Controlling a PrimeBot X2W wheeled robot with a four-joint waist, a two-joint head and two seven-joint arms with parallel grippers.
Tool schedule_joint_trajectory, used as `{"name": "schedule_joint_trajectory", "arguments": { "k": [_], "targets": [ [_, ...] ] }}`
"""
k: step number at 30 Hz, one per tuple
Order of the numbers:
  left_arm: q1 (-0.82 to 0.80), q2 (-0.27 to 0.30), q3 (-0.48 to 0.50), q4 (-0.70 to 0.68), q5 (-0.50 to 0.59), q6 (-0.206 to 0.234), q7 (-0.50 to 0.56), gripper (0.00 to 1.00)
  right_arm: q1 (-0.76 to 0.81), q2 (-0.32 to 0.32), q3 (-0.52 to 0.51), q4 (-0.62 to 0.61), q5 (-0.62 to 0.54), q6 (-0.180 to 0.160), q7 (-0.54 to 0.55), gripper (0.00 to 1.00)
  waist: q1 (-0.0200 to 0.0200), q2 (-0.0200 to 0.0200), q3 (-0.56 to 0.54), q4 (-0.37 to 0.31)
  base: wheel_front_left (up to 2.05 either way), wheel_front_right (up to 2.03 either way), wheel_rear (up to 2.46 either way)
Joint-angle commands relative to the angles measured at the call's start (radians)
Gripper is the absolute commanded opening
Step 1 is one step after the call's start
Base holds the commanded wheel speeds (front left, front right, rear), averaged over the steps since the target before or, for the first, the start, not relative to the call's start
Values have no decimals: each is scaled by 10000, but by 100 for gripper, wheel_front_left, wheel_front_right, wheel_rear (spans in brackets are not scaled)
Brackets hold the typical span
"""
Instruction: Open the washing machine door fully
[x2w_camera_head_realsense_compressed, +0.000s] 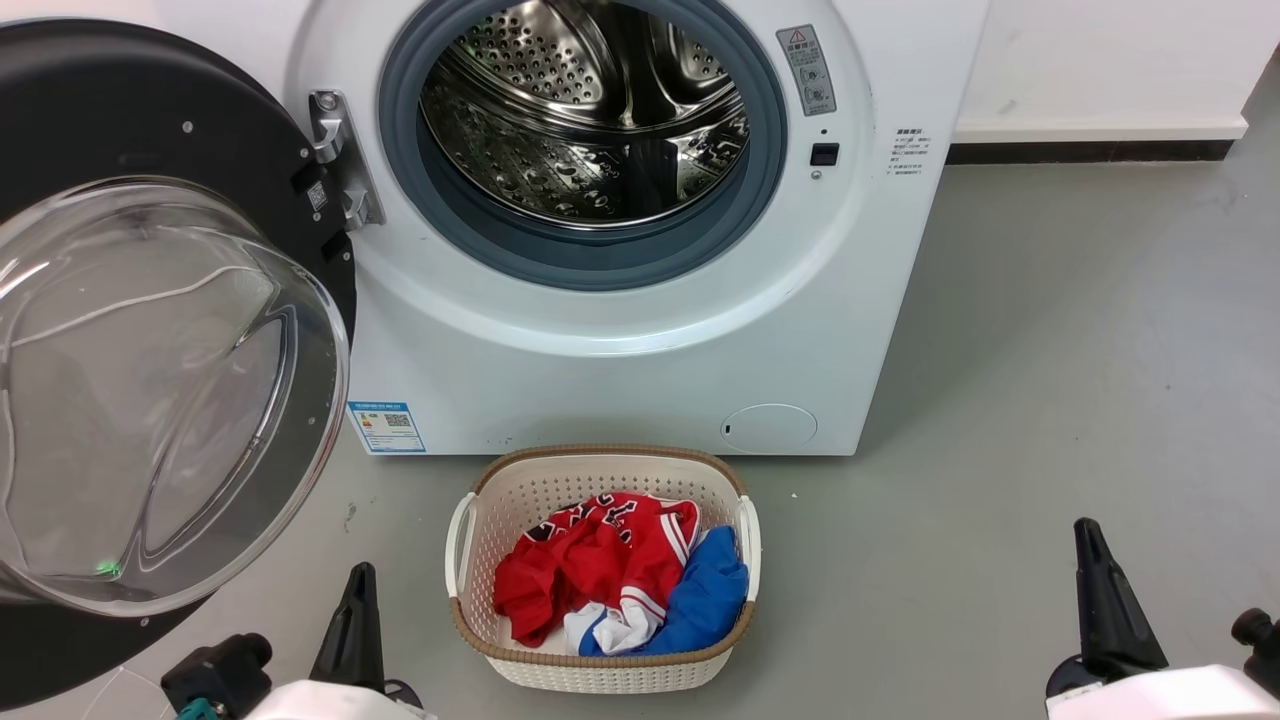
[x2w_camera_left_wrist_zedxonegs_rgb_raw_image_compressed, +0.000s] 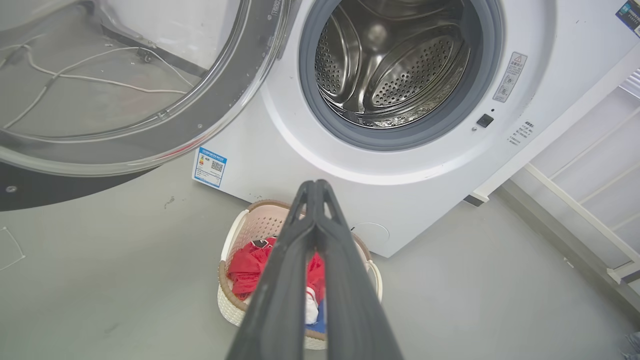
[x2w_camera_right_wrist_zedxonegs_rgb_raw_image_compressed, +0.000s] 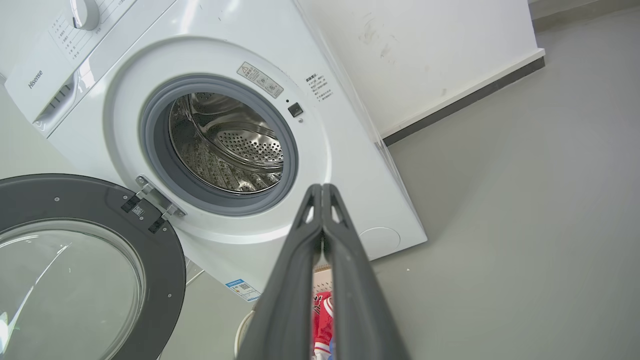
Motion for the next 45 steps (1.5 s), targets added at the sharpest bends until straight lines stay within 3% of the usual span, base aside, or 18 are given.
{"name": "schedule_joint_trajectory", "arguments": {
  "k": [1,20,45],
  "targets": [
    [-311,1,89,-79,-459,-66,94,0,-304,-105,8,-63,472,2,92,0,0,0,3,-2,0,0,0],
    [-800,-3,353,226,-3478,-301,798,0,-848,-174,-22,453,3364,1,736,0,0,0,39,-23,0,0,0],
    [-1255,-8,619,541,-6502,-547,1508,0,-1401,-185,-126,984,6183,2,1445,0,0,0,85,-50,0,0,0]
  ]
}}
